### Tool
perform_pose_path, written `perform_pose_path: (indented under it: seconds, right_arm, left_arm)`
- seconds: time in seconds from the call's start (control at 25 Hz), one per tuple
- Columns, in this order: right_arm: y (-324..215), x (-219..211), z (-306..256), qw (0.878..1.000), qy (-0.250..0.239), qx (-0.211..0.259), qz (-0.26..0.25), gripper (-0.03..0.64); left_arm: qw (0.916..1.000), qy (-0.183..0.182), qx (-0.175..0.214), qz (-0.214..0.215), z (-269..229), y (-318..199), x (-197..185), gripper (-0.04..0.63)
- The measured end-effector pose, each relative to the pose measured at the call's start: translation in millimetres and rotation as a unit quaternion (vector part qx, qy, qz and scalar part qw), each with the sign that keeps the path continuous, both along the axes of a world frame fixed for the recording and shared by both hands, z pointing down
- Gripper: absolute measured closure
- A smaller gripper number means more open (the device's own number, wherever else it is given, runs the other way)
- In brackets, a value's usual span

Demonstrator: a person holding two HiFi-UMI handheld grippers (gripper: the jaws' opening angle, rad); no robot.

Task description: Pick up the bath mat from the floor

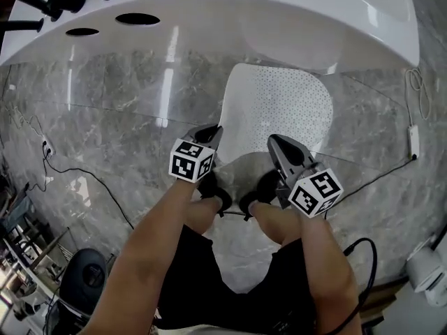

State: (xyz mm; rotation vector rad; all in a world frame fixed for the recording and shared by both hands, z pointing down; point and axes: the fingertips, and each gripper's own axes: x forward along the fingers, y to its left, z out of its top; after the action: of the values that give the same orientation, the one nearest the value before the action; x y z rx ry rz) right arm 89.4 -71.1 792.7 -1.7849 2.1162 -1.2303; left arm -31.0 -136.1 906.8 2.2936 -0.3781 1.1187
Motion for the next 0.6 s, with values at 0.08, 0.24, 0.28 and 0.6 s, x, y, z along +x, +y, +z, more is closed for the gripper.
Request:
perform_pose_path:
  seconds: [0.08,0.24,0.28,0.6]
  right_arm:
    - [18.6,11.6,-9.8,1.0,0.001,-0.019,0.024,0.611]
    - [54.2,27.8,-26.0,0.997,-0.004,-0.054,0.06,0.611]
    - [60.1,31.2,-31.1,0.996,-0.007,-0.062,0.068,0.611]
    - [103.4,59.8,-88.0,0.987,-0.015,-0.107,0.119,0.611]
  left_arm:
    - [0.9998,0.013,-0.01,0.008,-20.4,11.6,10.8,0.581]
    - [0.9993,0.023,-0.023,0.019,-56.7,34.6,20.2,0.581]
    - [0.9992,0.025,-0.026,0.02,-65.7,37.9,22.1,0.581]
    - [0.9971,0.045,-0.044,0.042,-143.3,64.2,56.7,0.581]
